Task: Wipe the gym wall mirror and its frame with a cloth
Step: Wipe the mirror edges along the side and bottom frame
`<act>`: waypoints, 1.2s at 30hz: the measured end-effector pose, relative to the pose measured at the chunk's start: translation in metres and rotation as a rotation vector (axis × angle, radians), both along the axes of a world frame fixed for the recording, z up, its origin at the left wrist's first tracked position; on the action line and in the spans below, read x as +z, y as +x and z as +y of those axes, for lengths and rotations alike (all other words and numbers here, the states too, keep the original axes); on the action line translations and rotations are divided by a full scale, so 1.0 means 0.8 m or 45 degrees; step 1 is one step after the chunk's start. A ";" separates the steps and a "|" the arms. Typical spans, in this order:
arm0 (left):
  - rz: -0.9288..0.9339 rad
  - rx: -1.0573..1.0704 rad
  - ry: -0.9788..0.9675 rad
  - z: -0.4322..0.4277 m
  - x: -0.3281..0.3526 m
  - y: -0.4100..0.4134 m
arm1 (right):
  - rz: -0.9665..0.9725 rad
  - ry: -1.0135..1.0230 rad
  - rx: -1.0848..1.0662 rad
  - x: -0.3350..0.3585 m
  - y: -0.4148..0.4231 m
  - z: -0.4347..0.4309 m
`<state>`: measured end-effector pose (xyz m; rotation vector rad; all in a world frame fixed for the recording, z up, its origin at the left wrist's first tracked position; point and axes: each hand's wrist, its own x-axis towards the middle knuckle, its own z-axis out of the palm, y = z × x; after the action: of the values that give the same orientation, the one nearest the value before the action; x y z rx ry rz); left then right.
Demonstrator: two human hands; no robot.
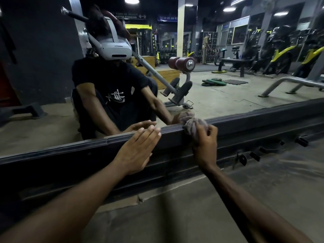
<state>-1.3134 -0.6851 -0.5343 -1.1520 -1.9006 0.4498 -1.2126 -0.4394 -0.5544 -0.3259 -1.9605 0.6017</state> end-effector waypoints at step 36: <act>-2.397 0.187 0.969 0.222 -0.021 0.123 | -0.659 -0.711 0.513 -0.050 0.094 0.151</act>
<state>-1.2152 -0.5078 -0.5513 -0.7547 -3.0527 -1.8062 -1.1378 -0.3185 -0.5942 -0.4655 -2.3429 1.4538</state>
